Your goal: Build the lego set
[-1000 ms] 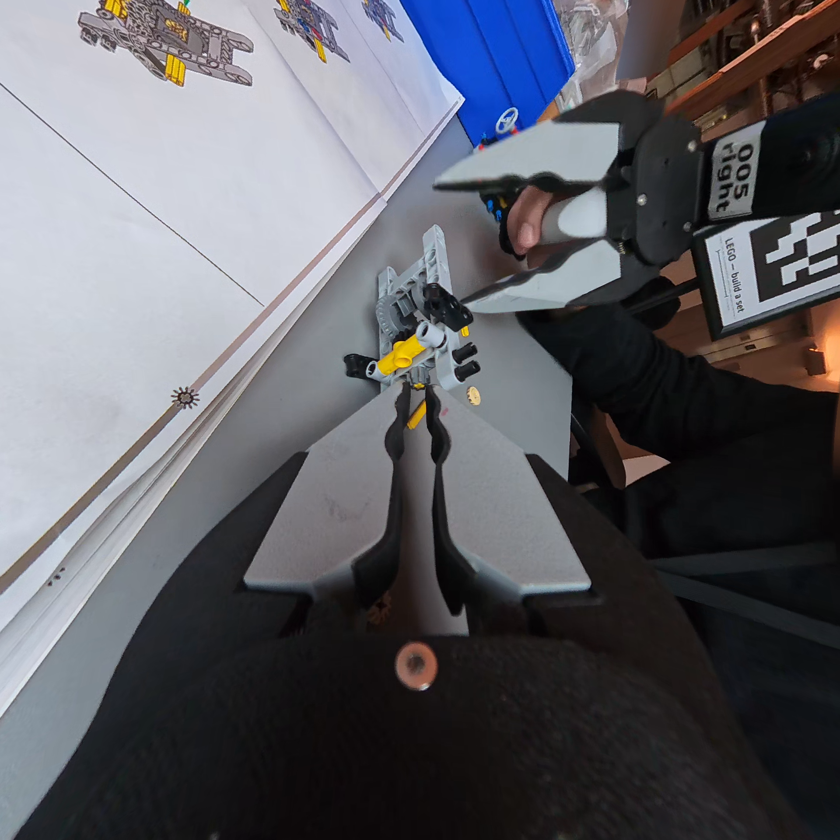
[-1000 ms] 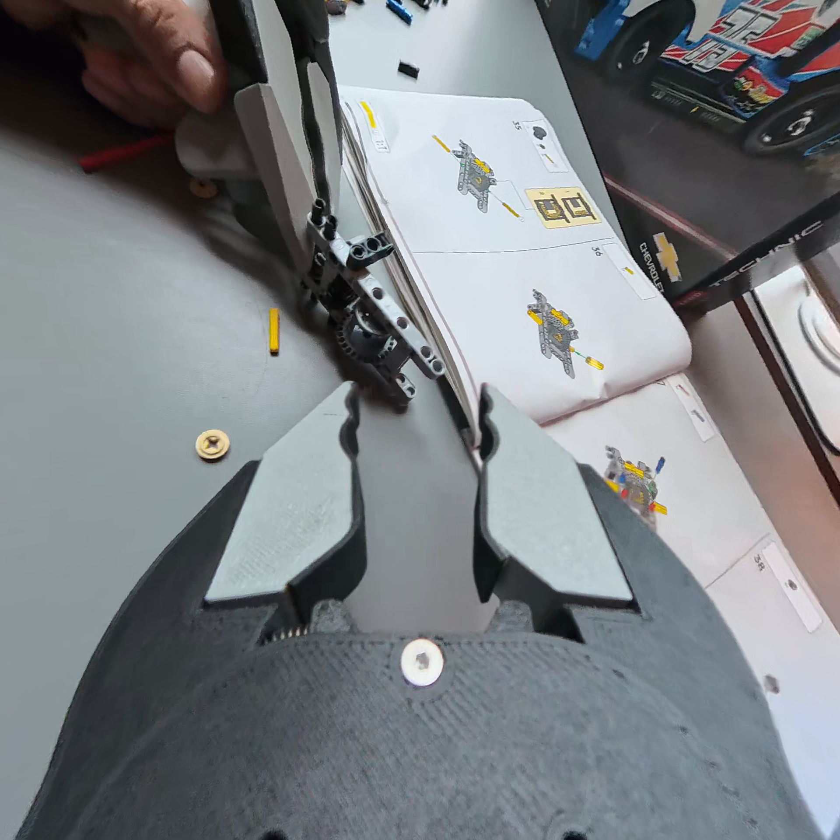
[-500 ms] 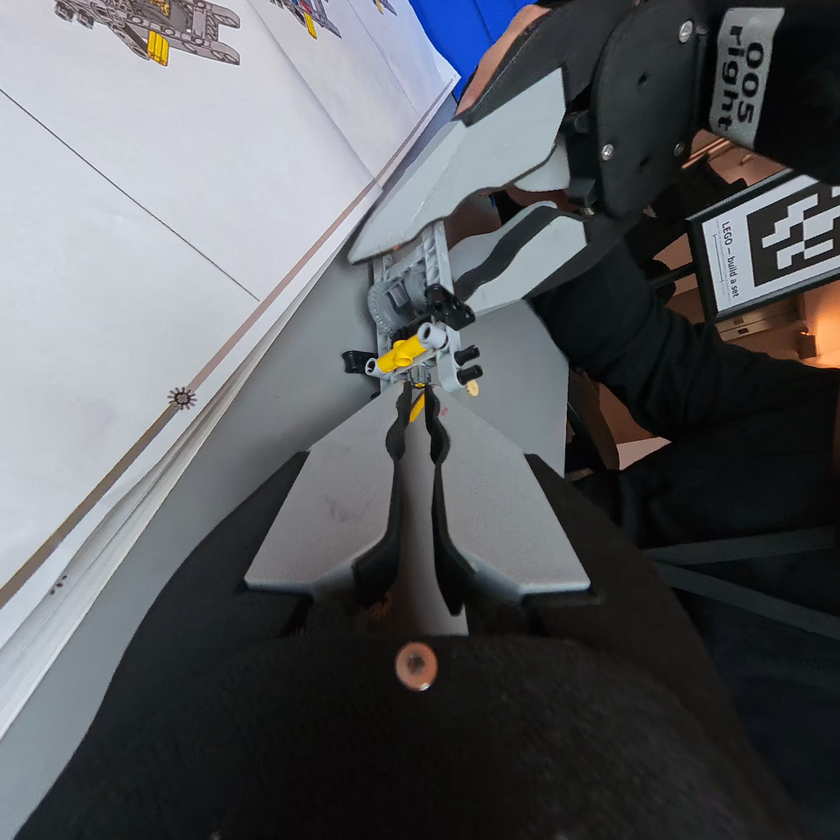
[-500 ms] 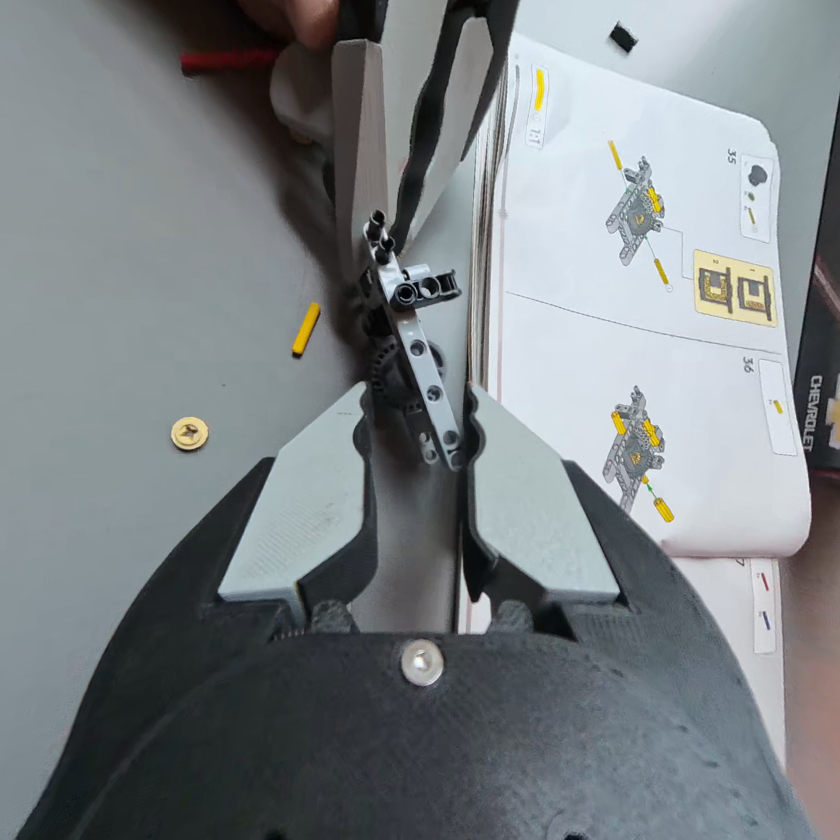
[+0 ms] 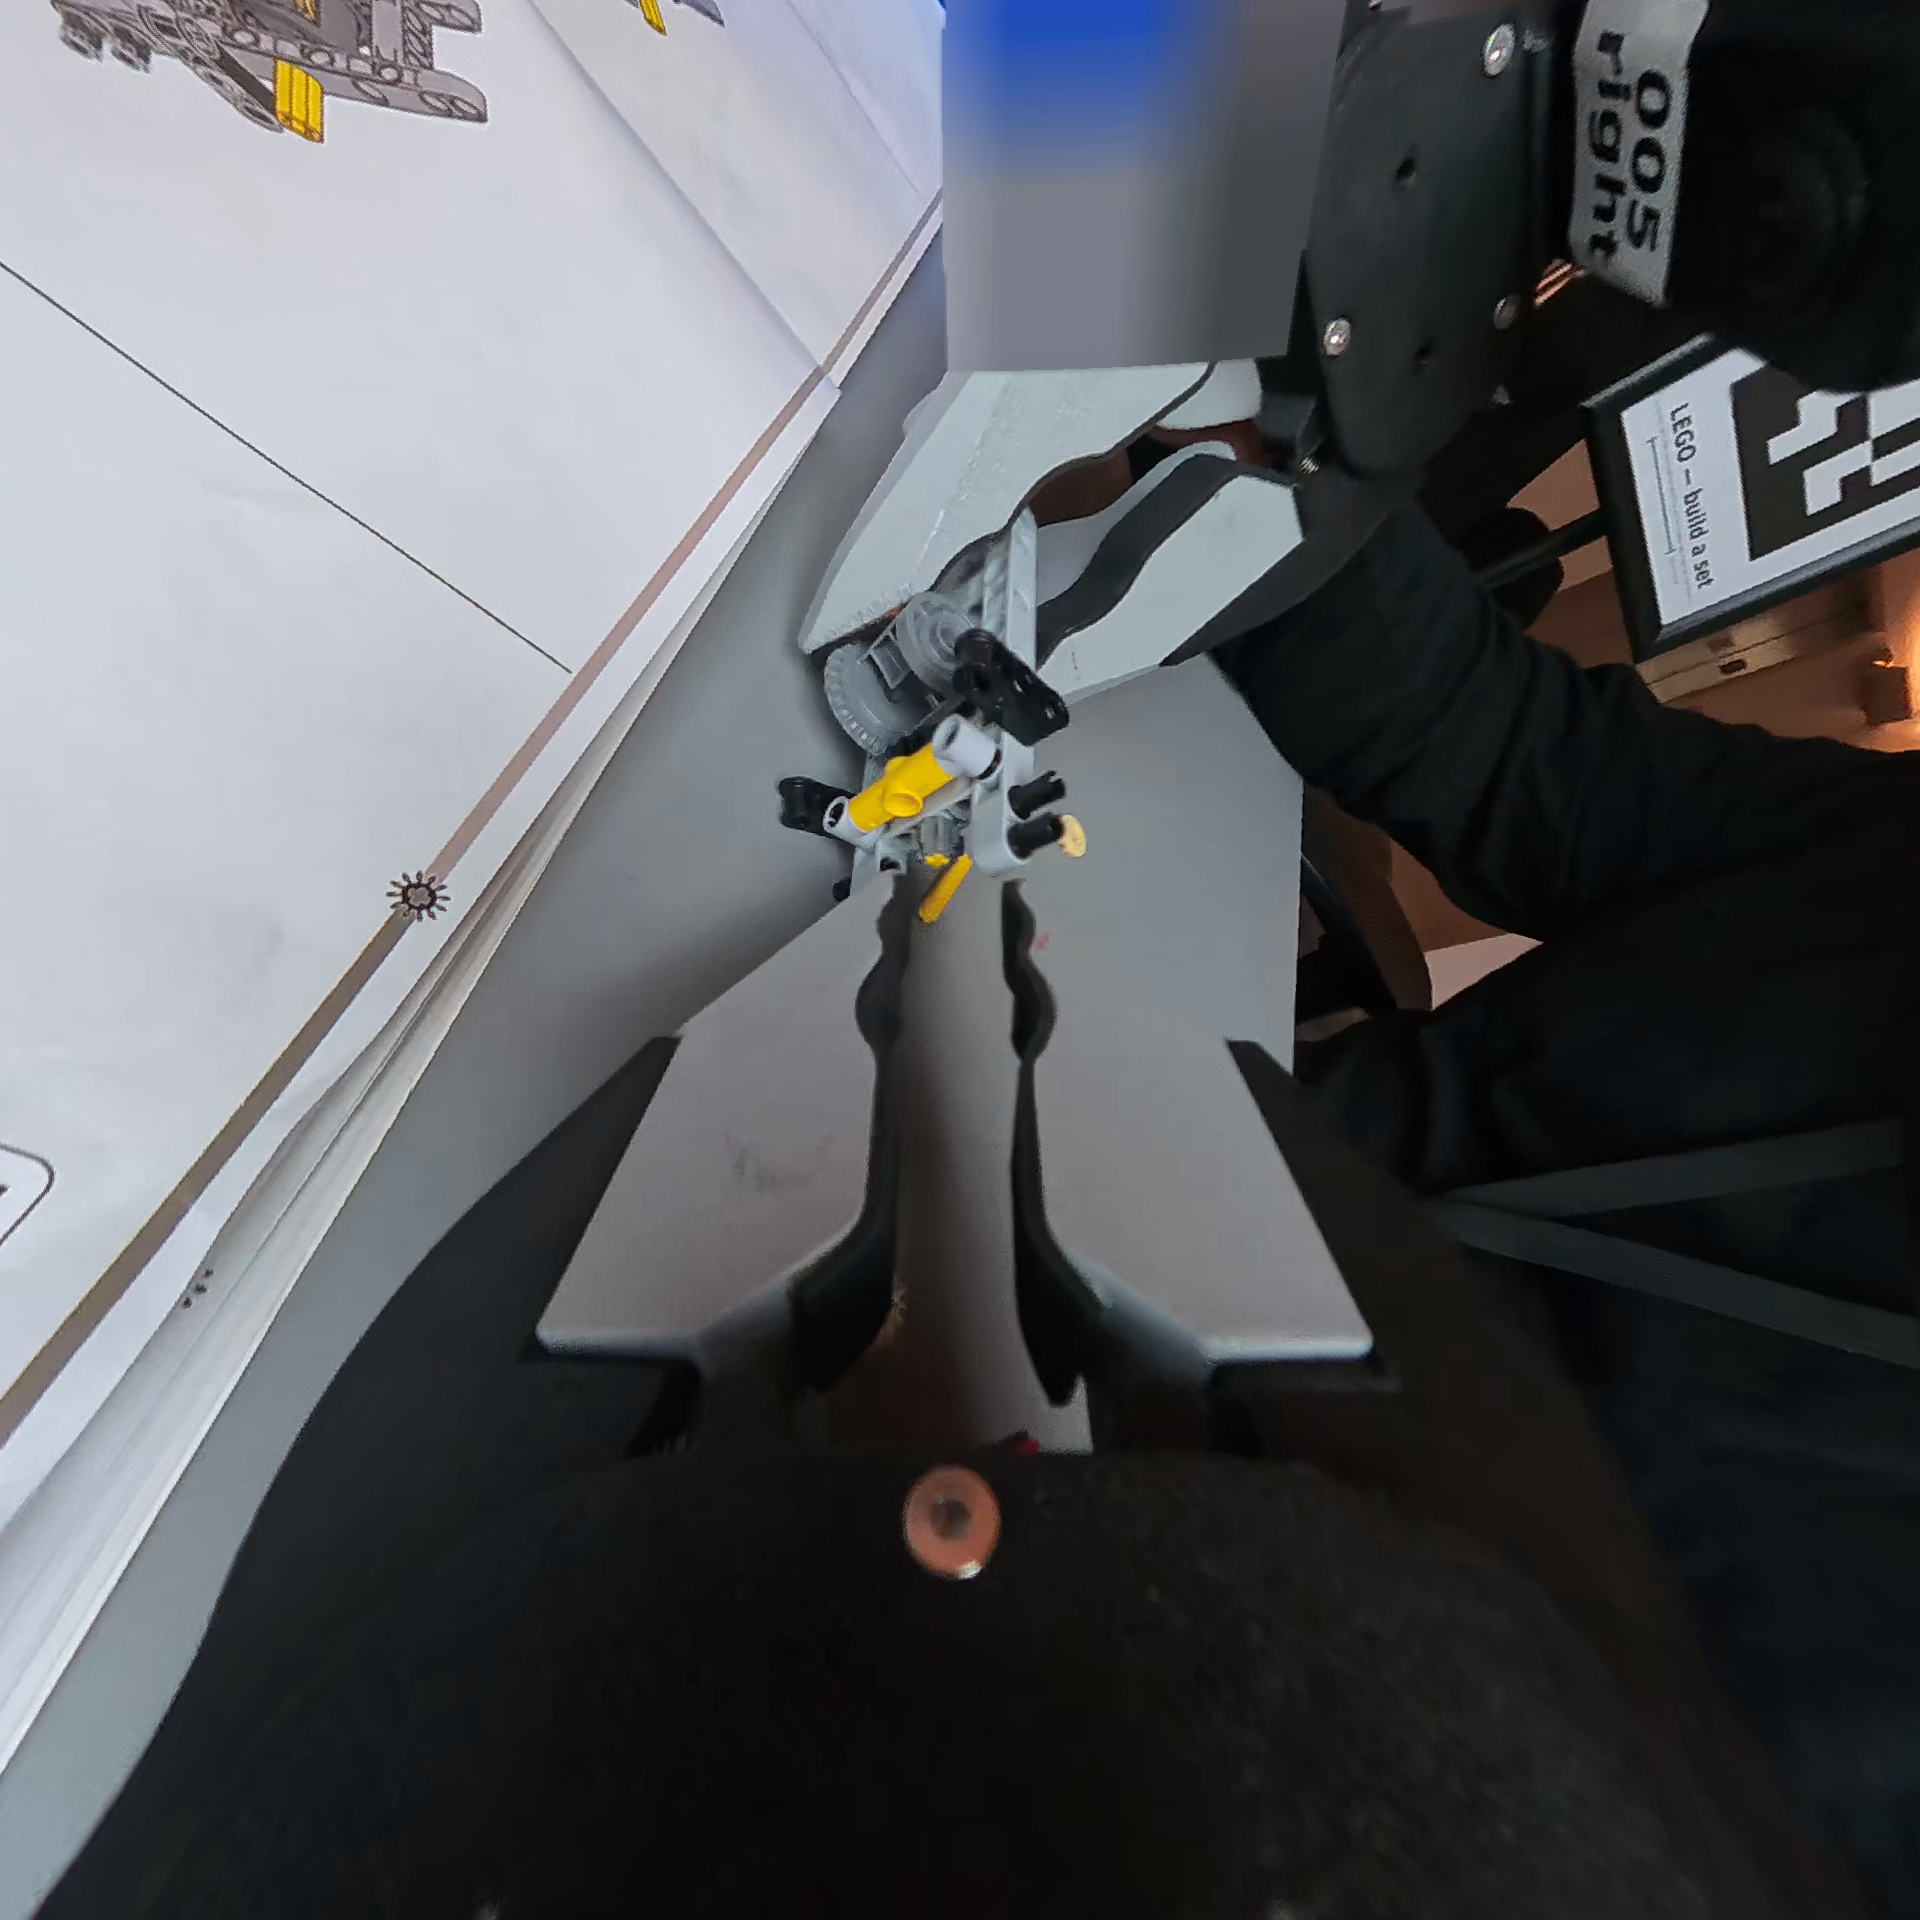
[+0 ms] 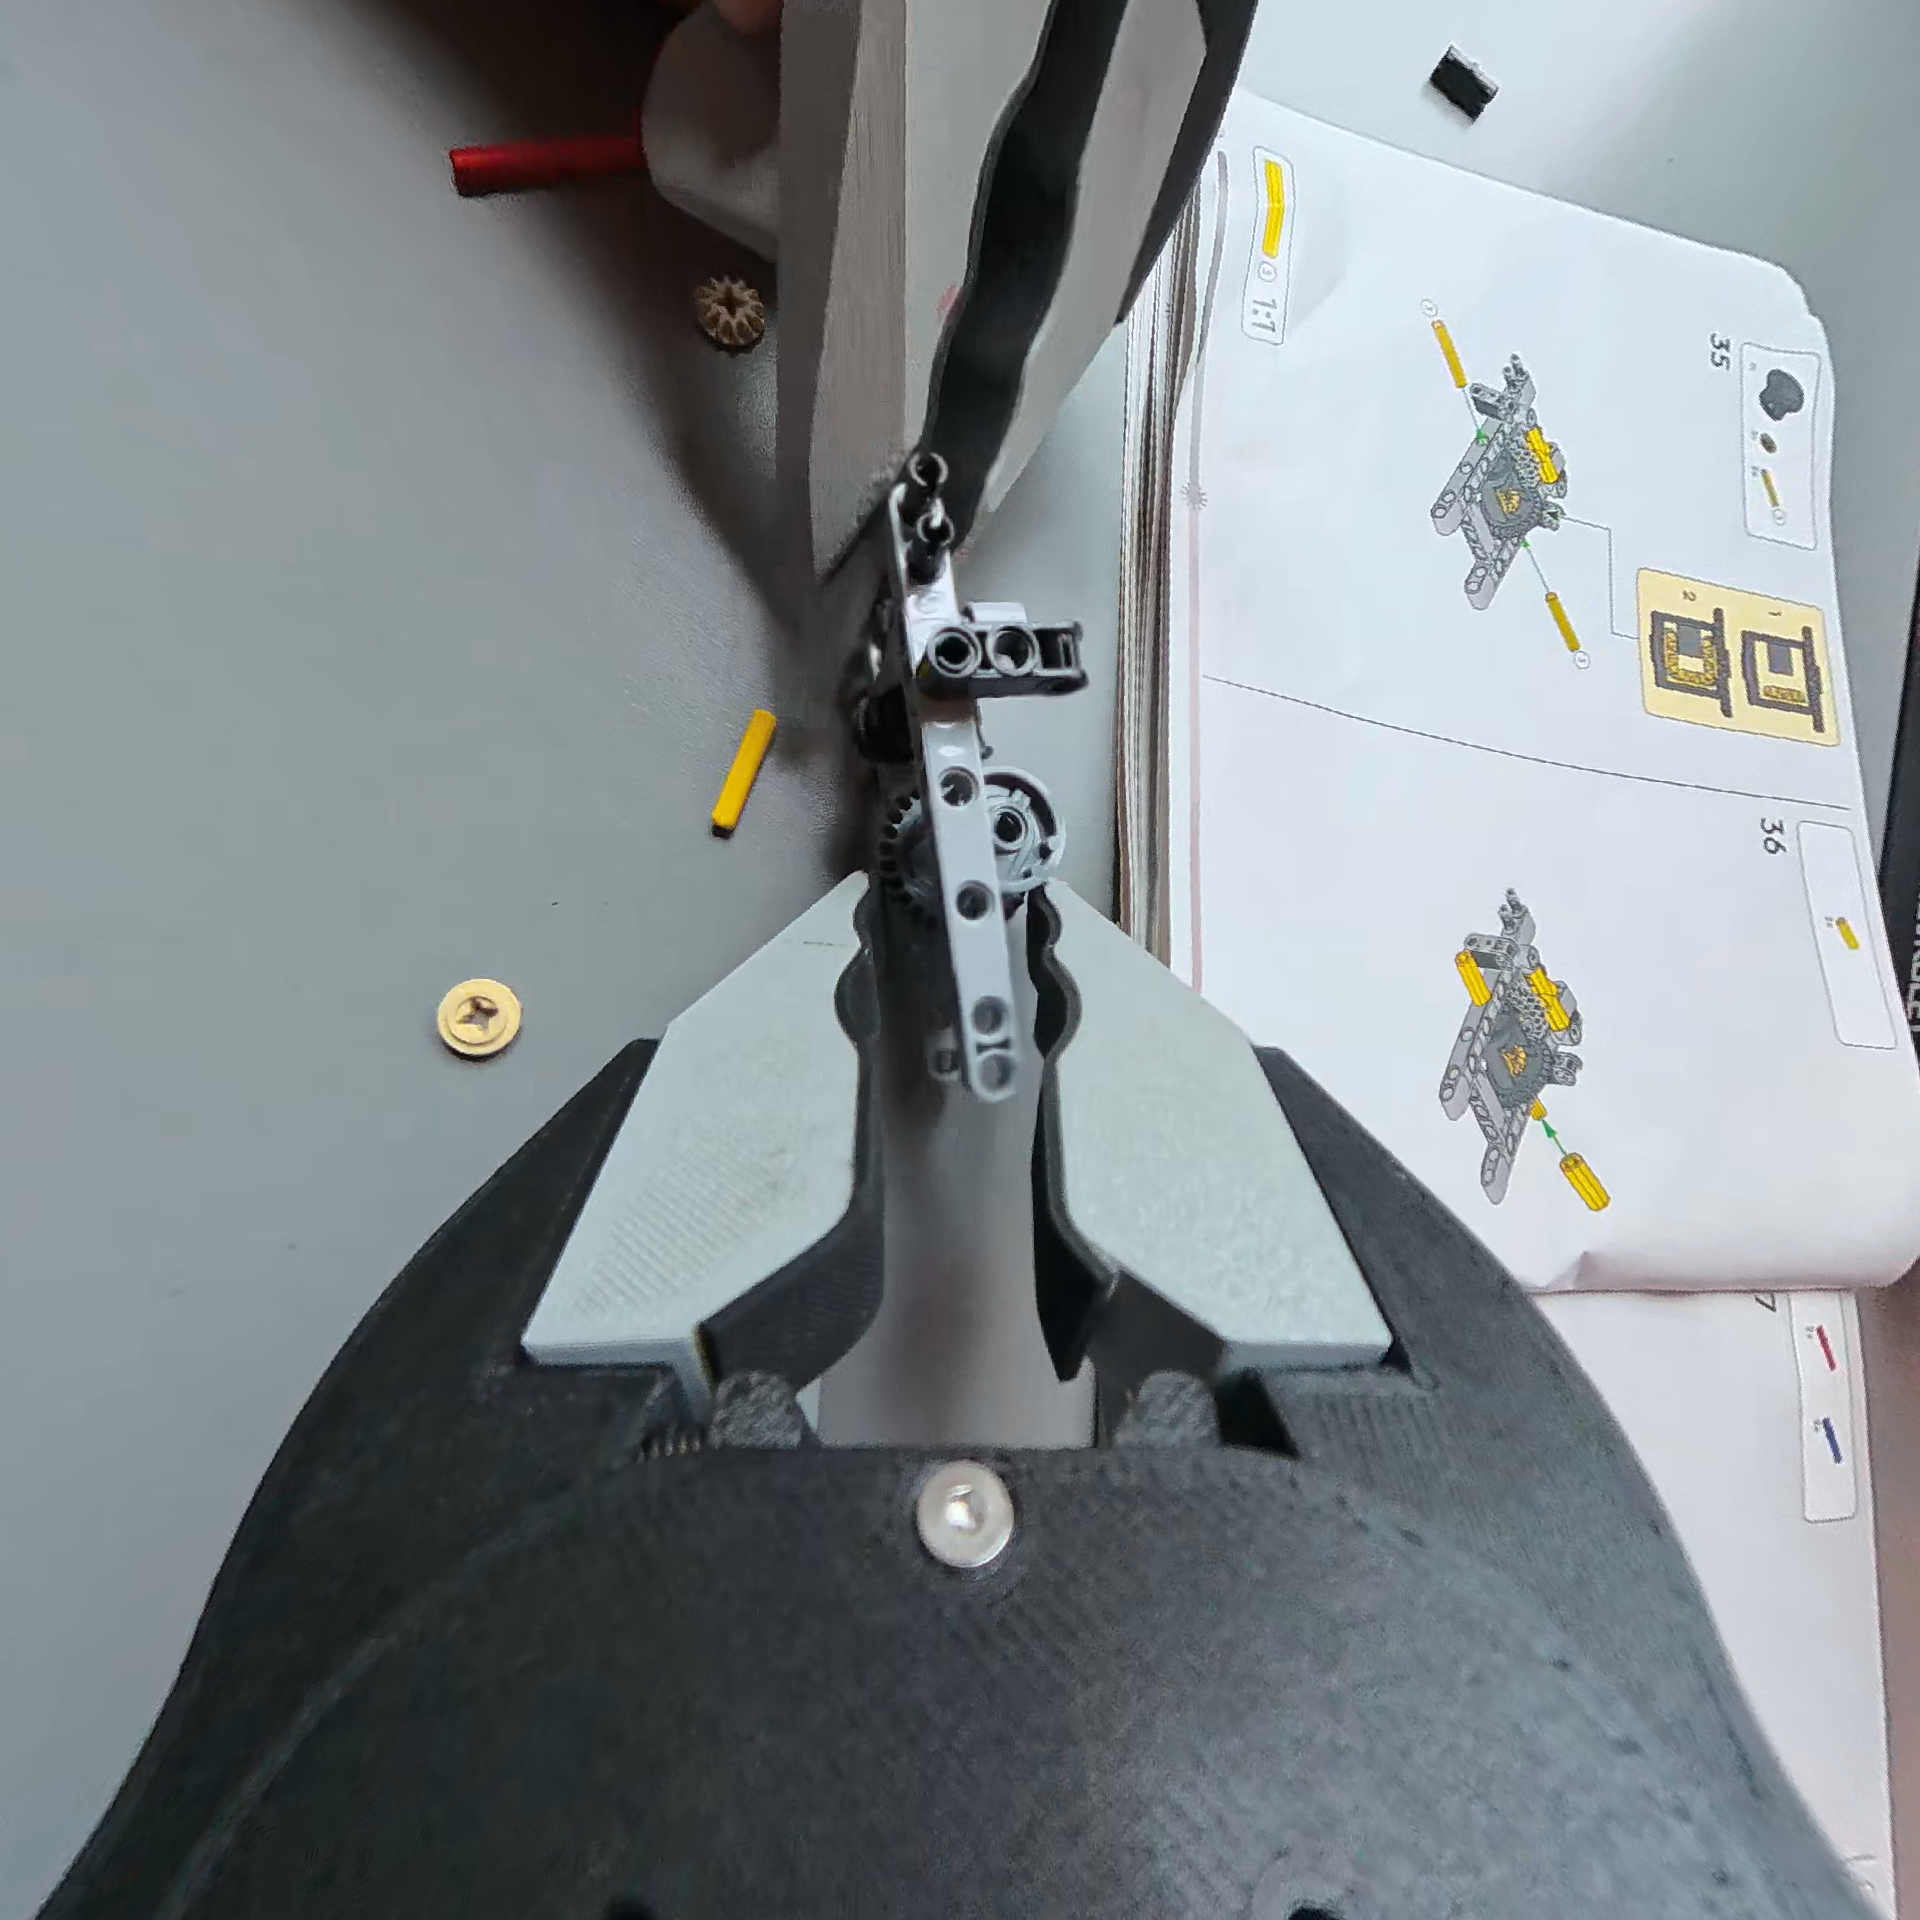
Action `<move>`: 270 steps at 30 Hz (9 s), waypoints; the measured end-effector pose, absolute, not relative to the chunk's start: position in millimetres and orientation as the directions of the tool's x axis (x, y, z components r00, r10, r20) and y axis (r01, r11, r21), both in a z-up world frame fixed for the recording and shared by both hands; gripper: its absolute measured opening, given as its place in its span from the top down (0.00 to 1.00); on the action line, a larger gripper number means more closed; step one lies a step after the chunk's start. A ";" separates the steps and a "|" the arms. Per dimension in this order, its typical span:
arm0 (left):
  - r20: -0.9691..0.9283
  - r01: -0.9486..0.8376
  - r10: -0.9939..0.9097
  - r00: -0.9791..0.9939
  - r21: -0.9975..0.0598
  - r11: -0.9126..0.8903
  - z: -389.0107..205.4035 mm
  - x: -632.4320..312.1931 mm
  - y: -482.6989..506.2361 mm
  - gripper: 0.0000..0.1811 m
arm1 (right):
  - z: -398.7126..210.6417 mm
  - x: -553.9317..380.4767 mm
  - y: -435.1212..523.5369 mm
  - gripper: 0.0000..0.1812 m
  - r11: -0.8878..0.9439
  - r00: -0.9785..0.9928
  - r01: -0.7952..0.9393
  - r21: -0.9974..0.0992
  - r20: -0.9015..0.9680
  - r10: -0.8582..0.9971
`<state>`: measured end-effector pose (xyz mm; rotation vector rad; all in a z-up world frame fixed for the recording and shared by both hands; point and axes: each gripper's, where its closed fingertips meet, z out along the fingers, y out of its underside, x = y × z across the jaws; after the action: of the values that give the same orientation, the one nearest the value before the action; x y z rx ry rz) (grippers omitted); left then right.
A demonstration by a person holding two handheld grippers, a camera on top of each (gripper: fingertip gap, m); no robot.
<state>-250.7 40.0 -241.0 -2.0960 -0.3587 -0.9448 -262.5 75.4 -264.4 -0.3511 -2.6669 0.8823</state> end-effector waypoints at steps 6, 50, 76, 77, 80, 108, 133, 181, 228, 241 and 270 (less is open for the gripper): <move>0.577 0.470 0.053 0.815 -0.604 -0.643 -235.8 -270.1 31.4 0.79 | -265.5 -261.8 75.0 0.87 0.788 -0.917 0.122 -0.604 0.235 0.322; 0.435 0.246 -0.069 0.898 -0.625 -0.741 -238.0 -248.3 84.4 0.88 | -263.3 -259.6 74.6 0.87 0.827 -0.888 0.000 -0.562 0.381 0.258; 0.428 0.223 -0.105 0.898 -0.648 -0.728 -233.4 -244.9 80.6 0.88 | -263.6 -253.6 68.5 0.87 0.819 -0.899 -0.025 -0.574 0.370 0.233; 0.422 0.218 -0.109 0.900 -0.651 -0.727 -233.1 -244.9 80.8 0.89 | -263.6 -253.5 68.9 0.87 0.820 -0.900 -0.025 -0.572 0.371 0.231; 0.423 0.219 -0.109 0.899 -0.652 -0.726 -233.2 -245.0 81.5 0.89 | -263.7 -253.3 69.2 0.87 0.817 -0.901 -0.022 -0.576 0.365 0.233; 0.526 0.227 -0.201 0.827 -0.638 -0.735 -231.8 -248.2 78.7 0.90 | -247.0 -177.0 93.0 0.85 0.733 -0.924 0.093 -0.674 0.216 0.316; 0.610 0.244 -0.285 0.740 -0.637 -0.731 -229.6 -243.5 79.6 0.90 | -267.7 -180.3 71.1 0.96 0.771 -0.918 0.125 -0.625 0.222 0.329; 0.686 0.388 -0.257 0.680 -0.634 -0.669 -225.6 -260.2 83.8 0.93 | -254.6 -234.6 47.4 0.96 0.629 -0.728 0.356 -0.691 0.217 0.651; 0.519 0.247 -0.248 0.818 -0.706 -0.664 -218.2 -254.4 63.1 0.83 | -245.3 -266.7 69.6 0.96 0.632 -0.581 0.344 -0.695 0.371 0.724; 0.556 0.262 -0.287 0.780 -0.706 -0.658 -219.7 -265.7 54.3 0.88 | -244.0 -276.3 60.1 0.96 0.648 -0.618 0.300 -0.700 0.375 0.691; 0.424 0.126 -0.209 0.881 -0.638 -0.759 -234.8 -279.0 51.1 0.86 | -250.4 -283.3 55.0 0.96 0.674 -0.667 0.279 -0.684 0.367 0.648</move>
<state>-279.0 51.1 -234.8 -2.3510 0.0594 -0.6295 -283.3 55.0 -250.4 -0.7116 -2.2800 0.7970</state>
